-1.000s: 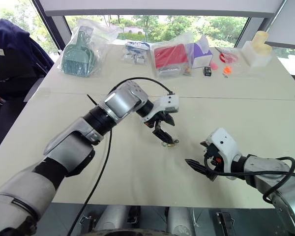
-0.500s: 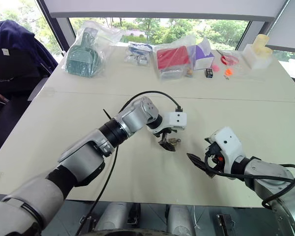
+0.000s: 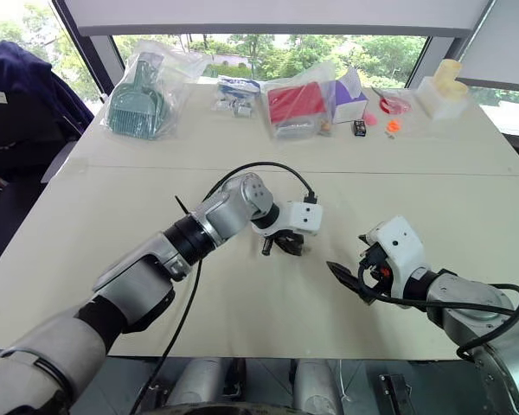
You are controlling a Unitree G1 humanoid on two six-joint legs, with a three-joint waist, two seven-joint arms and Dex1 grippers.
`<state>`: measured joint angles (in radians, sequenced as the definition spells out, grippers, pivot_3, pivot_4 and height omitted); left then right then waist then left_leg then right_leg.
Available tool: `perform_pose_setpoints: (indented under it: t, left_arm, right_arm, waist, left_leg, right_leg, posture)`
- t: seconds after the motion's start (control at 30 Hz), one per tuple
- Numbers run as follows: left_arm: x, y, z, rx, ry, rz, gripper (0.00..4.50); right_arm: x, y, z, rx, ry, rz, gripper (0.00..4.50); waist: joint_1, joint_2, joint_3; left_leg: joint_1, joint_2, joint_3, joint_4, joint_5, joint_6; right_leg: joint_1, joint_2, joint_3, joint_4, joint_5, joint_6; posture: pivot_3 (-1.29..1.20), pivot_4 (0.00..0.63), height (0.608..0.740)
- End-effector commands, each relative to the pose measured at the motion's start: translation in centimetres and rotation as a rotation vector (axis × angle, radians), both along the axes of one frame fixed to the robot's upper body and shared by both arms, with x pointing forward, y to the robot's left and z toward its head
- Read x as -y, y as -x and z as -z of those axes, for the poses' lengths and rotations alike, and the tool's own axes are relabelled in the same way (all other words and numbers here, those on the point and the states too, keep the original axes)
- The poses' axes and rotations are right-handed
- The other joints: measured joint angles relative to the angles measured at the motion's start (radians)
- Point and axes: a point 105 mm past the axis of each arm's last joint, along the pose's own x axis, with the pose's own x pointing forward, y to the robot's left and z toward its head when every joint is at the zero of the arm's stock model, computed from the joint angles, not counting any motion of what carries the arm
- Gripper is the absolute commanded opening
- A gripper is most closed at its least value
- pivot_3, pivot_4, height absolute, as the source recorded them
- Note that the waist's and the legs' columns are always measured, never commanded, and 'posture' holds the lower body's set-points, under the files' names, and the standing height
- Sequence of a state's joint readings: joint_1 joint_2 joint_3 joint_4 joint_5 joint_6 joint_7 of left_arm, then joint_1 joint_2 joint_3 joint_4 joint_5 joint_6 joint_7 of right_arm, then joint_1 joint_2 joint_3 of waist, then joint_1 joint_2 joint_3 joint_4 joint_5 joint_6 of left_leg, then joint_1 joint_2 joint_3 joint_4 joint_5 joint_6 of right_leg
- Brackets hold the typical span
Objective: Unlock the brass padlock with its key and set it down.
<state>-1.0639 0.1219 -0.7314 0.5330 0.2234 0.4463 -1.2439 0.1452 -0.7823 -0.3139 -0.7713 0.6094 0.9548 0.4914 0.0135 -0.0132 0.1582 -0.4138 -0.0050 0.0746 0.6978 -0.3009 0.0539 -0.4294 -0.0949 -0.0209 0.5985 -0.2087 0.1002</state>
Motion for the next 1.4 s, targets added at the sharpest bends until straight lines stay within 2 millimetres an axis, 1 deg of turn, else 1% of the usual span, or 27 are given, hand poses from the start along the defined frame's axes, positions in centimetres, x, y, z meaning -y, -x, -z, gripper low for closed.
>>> perform_pose_setpoints:
  t: [0.03,0.17,0.33,0.47,0.5,0.53,0.63,0.67,0.7,0.83,0.87,0.93,0.97,1.0,1.03,1.07,1.1,1.17,1.27,1.4]
  left_arm:
    - [-2.6,0.2,3.3,-0.035,-0.13,-0.048,1.73]
    - [-2.6,-0.2,3.1,-0.018,-0.12,-0.086,3.54]
    - [-2.8,-0.7,2.3,-0.014,-0.102,-0.118,3.54]
    - [-2.8,-0.2,2.5,-0.036,-0.107,-0.1,3.54]
    - [-2.8,0.1,2.7,-0.04,-0.112,-0.089,3.02]
    - [-2.8,0.2,2.8,-0.043,-0.117,-0.081,2.69]
    - [-2.9,0.5,2.9,-0.047,-0.122,-0.078,1.21]
    - [-3.0,0.6,2.8,-0.049,-0.122,-0.077,0.77]
    - [-3.0,0.6,2.8,-0.05,-0.122,-0.077,0.69]
    - [-3.5,0.0,2.3,-0.002,-0.104,-0.07,0.69]
    - [-3.2,-0.1,1.4,0.002,-0.054,-0.057,0.69]
    - [-2.6,-0.3,-1.1,0.003,0.092,-0.025,0.69]
    - [-2.3,-0.5,-2.9,0.04,0.193,0.018,0.69]
    - [-2.5,-0.9,-5.0,0.086,0.295,0.043,0.69]
    - [-2.8,-1.2,-6.5,0.121,0.365,0.057,0.69]
    - [-3.2,-1.6,-7.8,0.128,0.419,0.034,0.69]
    - [-3.4,-1.8,-8.4,0.124,0.446,0.014,0.69]
    - [-3.9,-2.4,-9.2,0.18,0.457,-0.006,0.69]
    - [-5.5,-2.4,-10.9,0.25,0.524,-0.026,0.69]
    - [-6.6,-1.9,-11.1,0.319,0.55,-0.036,0.69]
  right_arm:
    - [-0.2,-0.3,-0.5,0.029,0.003,-0.011,4.5]
    - [-0.2,-0.4,-0.5,0.029,0.003,-0.017,4.5]
    - [0.0,-0.4,-0.5,0.029,0.006,-0.013,4.5]
    - [0.0,-0.4,-0.4,0.029,0.006,-0.012,4.5]
    - [0.0,-0.5,-0.4,0.03,0.006,-0.012,4.5]
    - [0.0,-0.5,-0.4,0.03,0.006,-0.012,4.5]
    - [0.0,-0.6,-0.5,0.032,0.005,-0.012,4.5]
    - [0.0,-0.7,-0.5,0.032,0.003,-0.014,4.5]
    - [-0.1,-0.7,-0.4,0.031,0.001,-0.016,4.5]
    - [-0.5,-1.2,-0.2,0.025,-0.031,-0.012,4.5]
    - [-0.9,-1.3,-0.3,0.022,-0.091,-0.012,4.5]
    - [-2.1,-1.8,-1.0,0.011,-0.28,0.003,4.5]
    - [-2.7,-2.2,-1.4,0.005,-0.382,0.006,4.5]
    - [-3.3,-2.9,-2.1,0.011,-0.487,0.019,4.5]
    - [-3.7,-3.5,-2.7,0.014,-0.552,0.036,4.5]
    - [-3.7,-4.3,-3.0,0.017,-0.596,0.069,4.5]
    - [-3.6,-4.7,-3.2,0.015,-0.616,0.094,4.5]
    - [-3.5,-5.6,-3.7,0.011,-0.657,0.134,4.5]
    - [-4.4,-6.5,-5.7,0.022,-0.738,0.088,4.5]
    - [-5.0,-6.7,-7.1,0.016,-0.763,0.037,4.5]
  waist:
    - [-0.003,0.0,0.0]
    - [-0.002,0.0,0.0]
    - [-0.001,0.0,0.0]
    - [-0.003,0.0,0.0]
    - [-0.003,0.0,0.0]
    - [-0.002,0.001,0.0]
    - [-0.001,0.001,0.0]
    - [-0.001,0.001,0.0]
    - [-0.001,0.001,0.0]
    - [-0.005,0.0,0.0]
    - [-0.005,0.001,0.0]
    - [-0.009,0.001,0.0]
    - [-0.012,0.001,0.0]
    - [-0.018,0.001,0.001]
    - [-0.018,0.002,0.001]
    - [-0.02,0.002,0.002]
    - [-0.018,0.003,0.002]
    - [-0.007,0.003,0.002]
    - [-0.005,0.004,0.002]
    - [-0.004,0.004,0.002]
  left_leg:
    - [0.001,0.0,0.0,0.0,0.0,0.0]
    - [0.002,0.0,0.0,-0.001,0.0,0.0]
    - [0.002,0.0,0.0,0.0,0.0,0.0]
    - [0.002,0.0,0.0,-0.001,0.0,0.0]
    - [0.002,0.0,0.0,-0.001,0.0,0.0]
    - [0.002,0.0,0.0,-0.001,0.0,0.0]
    - [0.003,0.0,0.0,0.0,0.0,0.0]
    - [0.003,0.0,0.0,0.0,0.0,0.0]
    - [0.003,0.0,0.0,0.0,0.0,0.0]
    - [0.003,0.0,0.0,0.0,0.0,0.0]
    - [0.003,0.001,0.0,0.0,0.0,0.0]
    - [0.003,0.001,0.0,-0.001,0.0,0.0]
    - [0.003,0.002,0.0,-0.001,0.0,0.0]
    - [0.003,0.002,0.0,-0.001,0.0,0.0]
    - [0.002,0.002,0.0,-0.002,0.001,-0.002]
    - [0.0,0.002,0.0,-0.002,0.001,-0.003]
    - [-0.003,0.002,0.001,-0.002,0.002,-0.005]
    - [-0.008,-0.001,0.0,0.0,0.003,-0.006]
    - [-0.009,-0.002,0.001,0.0,0.003,-0.006]
    - [-0.01,-0.003,0.002,-0.001,0.003,-0.006]
  right_leg:
    - [0.0,0.0,0.0,0.0,0.0,0.0]
    - [0.001,0.0,0.0,0.0,0.0,0.0]
    - [0.002,0.0,0.0,0.0,0.0,0.0]
    - [0.002,0.0,0.0,0.0,0.0,0.0]
    - [0.002,0.0,0.0,0.0,0.0,0.0]
    - [0.002,0.0,0.0,0.0,0.0,0.0]
    - [0.002,0.0,0.0,0.0,0.0,0.0]
    - [0.002,0.0,0.0,0.0,0.0,0.0]
    - [0.003,0.0,0.0,0.0,0.0,0.0]
    - [0.002,0.0,0.0,0.0,0.0,0.0]
    - [0.002,0.0,0.001,0.0,0.0,0.0]
    - [0.002,0.0,0.001,0.001,0.0,0.0]
    - [0.001,0.001,0.002,0.001,0.0,0.0]
    - [0.0,0.001,0.003,0.002,0.0,0.0]
    - [-0.002,0.0,0.003,0.004,0.0,0.0]
    - [-0.005,0.0,0.004,0.005,0.0,0.0]
    - [-0.009,-0.002,0.004,0.008,0.0,0.0]
    - [-0.015,-0.004,0.004,0.014,0.0,0.0]
    - [-0.016,-0.005,0.004,0.013,0.0,0.0]
    - [-0.017,-0.006,0.003,0.014,0.001,0.0]
  posture:
    - [0.0,0.15,0.74]
    - [0.0,0.15,0.74]
    - [0.0,0.15,0.74]
    - [0.0,0.15,0.74]
    - [0.0,0.15,0.74]
    - [0.0,0.15,0.74]
    - [0.0,0.15,0.74]
    - [0.0,0.15,0.74]
    - [0.0,0.15,0.74]
    - [0.0,0.15,0.74]
    - [0.0,0.15,0.74]
    - [0.0,0.15,0.74]
    - [0.0,0.15,0.74]
    - [0.0,0.15,0.74]
    - [0.0,0.15,0.74]
    - [0.0,0.15,0.74]
    - [0.0,0.15,0.74]
    - [0.0,0.15,0.74]
    - [0.0,0.15,0.74]
    - [0.0,0.15,0.74]
